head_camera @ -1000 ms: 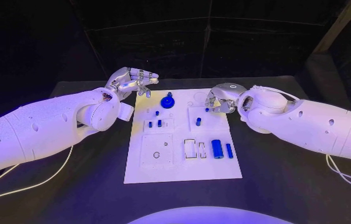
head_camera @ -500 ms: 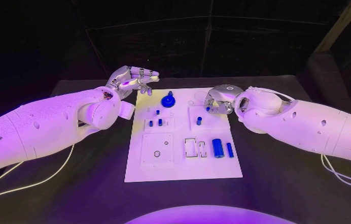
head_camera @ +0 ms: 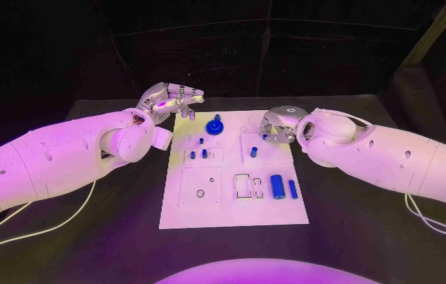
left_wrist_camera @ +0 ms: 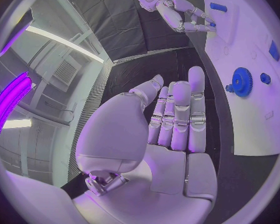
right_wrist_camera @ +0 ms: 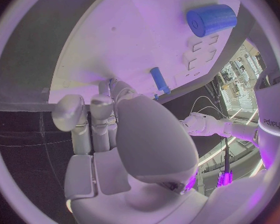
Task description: Assemble the parts on the task board
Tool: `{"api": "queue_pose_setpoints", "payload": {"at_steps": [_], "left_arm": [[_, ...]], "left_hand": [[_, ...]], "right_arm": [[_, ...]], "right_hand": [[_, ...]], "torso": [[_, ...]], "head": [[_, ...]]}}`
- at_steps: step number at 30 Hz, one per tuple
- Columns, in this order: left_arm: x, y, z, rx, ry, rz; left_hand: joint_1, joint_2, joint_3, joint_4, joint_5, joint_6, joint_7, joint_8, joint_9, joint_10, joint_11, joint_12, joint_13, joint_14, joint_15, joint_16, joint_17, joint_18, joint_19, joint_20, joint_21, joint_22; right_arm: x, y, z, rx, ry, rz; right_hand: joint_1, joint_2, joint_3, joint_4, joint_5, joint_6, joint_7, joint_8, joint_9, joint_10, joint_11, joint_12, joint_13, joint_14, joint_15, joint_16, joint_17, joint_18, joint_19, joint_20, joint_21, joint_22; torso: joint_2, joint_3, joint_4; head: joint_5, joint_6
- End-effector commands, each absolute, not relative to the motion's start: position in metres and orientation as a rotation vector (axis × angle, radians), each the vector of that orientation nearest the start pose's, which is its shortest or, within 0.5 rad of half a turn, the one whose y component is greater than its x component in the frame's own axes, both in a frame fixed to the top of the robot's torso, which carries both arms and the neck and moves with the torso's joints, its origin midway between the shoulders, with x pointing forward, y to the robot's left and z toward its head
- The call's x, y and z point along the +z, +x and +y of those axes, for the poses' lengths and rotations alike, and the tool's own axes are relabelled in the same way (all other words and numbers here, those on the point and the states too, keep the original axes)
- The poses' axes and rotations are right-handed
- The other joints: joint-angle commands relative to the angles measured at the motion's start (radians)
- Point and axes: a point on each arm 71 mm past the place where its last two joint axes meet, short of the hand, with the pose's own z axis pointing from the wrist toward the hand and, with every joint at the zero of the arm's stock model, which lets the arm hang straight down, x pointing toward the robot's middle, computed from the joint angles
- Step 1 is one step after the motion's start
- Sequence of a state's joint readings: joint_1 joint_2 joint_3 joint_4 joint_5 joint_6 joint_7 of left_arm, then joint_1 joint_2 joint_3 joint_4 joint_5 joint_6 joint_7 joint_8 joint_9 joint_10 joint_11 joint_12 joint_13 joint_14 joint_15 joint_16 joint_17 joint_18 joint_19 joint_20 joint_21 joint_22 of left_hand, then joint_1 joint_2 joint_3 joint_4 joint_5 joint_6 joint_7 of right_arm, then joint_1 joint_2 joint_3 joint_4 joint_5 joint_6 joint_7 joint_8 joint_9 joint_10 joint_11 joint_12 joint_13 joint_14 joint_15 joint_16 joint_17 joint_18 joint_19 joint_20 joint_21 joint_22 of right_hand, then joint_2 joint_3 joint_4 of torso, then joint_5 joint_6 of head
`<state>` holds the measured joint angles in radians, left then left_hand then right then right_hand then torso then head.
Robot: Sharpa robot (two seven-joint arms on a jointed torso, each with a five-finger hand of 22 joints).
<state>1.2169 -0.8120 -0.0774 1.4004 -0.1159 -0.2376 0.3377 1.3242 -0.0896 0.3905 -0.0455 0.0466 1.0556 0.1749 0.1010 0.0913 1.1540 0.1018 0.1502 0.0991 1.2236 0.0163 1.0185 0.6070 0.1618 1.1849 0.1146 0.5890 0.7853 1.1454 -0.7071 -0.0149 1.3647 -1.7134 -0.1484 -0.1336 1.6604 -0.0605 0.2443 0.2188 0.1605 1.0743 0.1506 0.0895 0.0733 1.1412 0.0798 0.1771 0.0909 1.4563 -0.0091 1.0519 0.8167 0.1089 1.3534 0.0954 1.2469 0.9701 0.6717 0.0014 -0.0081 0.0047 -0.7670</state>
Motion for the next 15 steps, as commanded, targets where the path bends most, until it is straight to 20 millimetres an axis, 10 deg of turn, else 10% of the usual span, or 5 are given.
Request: {"api": "queue_pose_setpoints", "payload": {"at_steps": [1, 15], "left_arm": [[-0.1924, 0.508, 0.2238, -1.476, -1.016, 1.537], [-0.1925, 0.5081, 0.2246, -1.482, -1.014, 1.54]], "left_hand": [[-0.002, 0.009, -0.005, -0.002, 0.002, -0.009, -0.002, 0.001, -0.001, -0.008, -0.001, 0.006, 0.001, -0.008, 0.001, -0.006, -0.001, 0.019, -0.007, 0.001, -0.006, -0.001], [0.0, 0.008, -0.009, -0.003, 0.002, -0.013, 0.0, 0.002, -0.002, -0.013, 0.001, 0.009, 0.002, -0.014, 0.002, -0.011, -0.009, 0.019, -0.008, 0.002, -0.01, -0.004]], "right_arm": [[-0.2277, 0.5007, -0.1733, 0.45, -0.424, 1.788], [-0.2202, 0.4972, -0.1699, 0.478, -0.39, 1.684]], "right_hand": [[0.006, -0.001, 0.03, -0.017, -0.005, 0.021, -0.005, 0.01, 0.003, 0.029, -0.007, 0.005, 0.002, 0.012, -0.007, 0.034, 0.044, -0.003, 0.012, -0.004, 0.015, 0.024], [-0.08, -0.034, 0.17, -0.104, -0.005, 0.067, -0.016, 0.017, 0.006, 0.088, -0.02, -0.008, 0.005, 0.025, -0.017, 0.118, 0.144, -0.008, 0.023, -0.017, 0.039, 0.053]], "torso": [[0.0, -0.0002, -0.0004], [-0.001, 0.0, -0.0007]], "head": [[0.001, -0.001], [-0.001, -0.003]]}}
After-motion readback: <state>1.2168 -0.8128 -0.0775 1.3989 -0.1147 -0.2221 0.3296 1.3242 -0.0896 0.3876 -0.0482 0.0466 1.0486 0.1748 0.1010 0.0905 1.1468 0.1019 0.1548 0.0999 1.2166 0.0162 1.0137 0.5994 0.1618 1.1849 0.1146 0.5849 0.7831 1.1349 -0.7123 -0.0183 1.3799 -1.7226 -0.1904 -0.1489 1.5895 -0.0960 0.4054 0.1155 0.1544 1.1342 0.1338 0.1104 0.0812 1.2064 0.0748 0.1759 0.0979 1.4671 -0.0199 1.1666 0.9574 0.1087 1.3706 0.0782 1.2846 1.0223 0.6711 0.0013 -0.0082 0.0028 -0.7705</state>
